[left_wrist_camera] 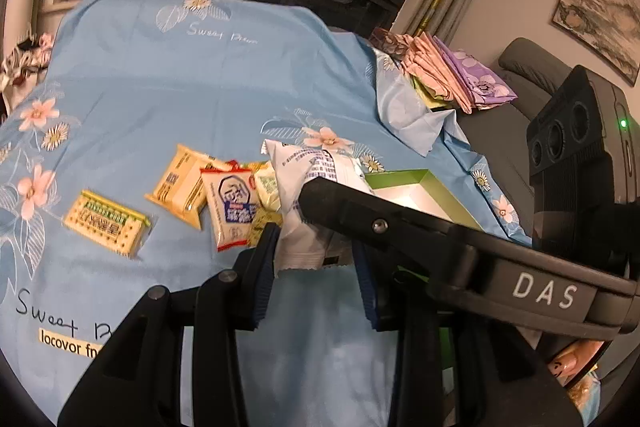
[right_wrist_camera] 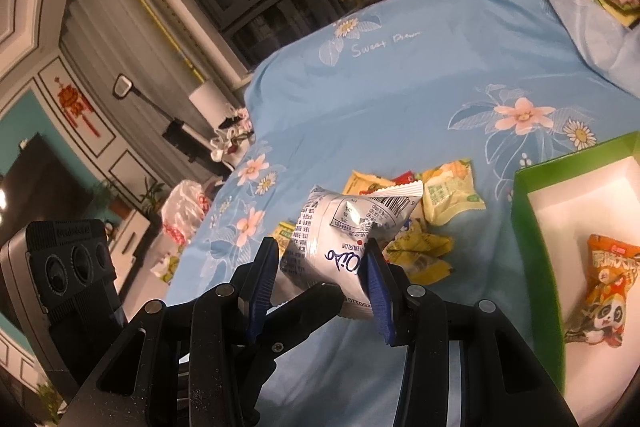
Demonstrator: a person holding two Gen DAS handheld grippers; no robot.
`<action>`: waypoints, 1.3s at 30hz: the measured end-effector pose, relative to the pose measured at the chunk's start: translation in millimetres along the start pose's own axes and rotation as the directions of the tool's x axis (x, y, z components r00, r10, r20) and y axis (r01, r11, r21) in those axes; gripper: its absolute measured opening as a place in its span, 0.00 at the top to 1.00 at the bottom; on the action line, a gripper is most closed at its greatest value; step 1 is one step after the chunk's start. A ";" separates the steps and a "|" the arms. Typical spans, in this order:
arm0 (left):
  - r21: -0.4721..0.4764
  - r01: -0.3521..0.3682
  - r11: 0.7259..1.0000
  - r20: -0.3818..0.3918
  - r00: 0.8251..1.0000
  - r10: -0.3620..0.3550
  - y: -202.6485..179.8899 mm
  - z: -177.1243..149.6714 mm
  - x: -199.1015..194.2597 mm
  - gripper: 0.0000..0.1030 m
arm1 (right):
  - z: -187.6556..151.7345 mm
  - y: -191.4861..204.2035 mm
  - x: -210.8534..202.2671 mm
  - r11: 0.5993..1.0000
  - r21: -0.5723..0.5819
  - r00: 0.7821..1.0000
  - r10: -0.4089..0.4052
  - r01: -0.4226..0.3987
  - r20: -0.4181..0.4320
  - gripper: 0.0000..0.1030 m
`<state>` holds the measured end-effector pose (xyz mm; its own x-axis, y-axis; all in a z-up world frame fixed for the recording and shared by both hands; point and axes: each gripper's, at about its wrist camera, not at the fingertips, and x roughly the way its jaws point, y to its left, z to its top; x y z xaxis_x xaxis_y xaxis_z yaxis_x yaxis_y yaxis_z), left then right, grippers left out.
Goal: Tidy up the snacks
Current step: 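Lift the white pastry packet and carry it over the green box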
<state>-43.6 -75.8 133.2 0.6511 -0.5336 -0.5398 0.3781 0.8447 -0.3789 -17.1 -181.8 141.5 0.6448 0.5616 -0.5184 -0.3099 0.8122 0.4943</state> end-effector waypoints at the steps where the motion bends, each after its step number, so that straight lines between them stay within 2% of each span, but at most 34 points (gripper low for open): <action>1: 0.004 0.006 1.000 0.003 1.000 -0.006 -2.1 1.4 0.5 0.66 | 0.7 -0.1 -2.5 1.000 0.001 1.000 -0.001 0.001 0.007 0.55; 11: 0.037 0.037 0.999 -0.009 0.999 -0.037 -25.7 10.2 9.9 0.66 | 8.6 -15.7 -26.1 0.999 0.045 0.998 -0.026 0.024 0.049 0.55; 16: 0.085 0.050 0.995 0.002 0.999 -0.050 -47.1 14.2 16.1 0.66 | 11.2 -29.5 -46.2 0.997 0.069 0.996 -0.033 0.028 0.087 0.55; 27: 0.130 0.103 0.986 -0.039 0.994 -0.099 -81.5 21.5 42.2 0.66 | 16.4 -64.7 -71.4 0.987 0.151 0.989 -0.078 0.058 0.129 0.55; 39: 0.158 0.129 0.979 -0.108 0.988 -0.113 -113.1 25.3 81.1 0.66 | 18.4 -113.2 -84.5 0.960 0.272 0.985 -0.105 0.065 0.137 0.55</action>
<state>-16.9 -213.6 151.3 0.5294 -0.6268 -0.5716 0.5578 0.7649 -0.3221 -23.7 -324.2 142.2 0.7635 0.4459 -0.4671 -0.0660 0.7734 0.6305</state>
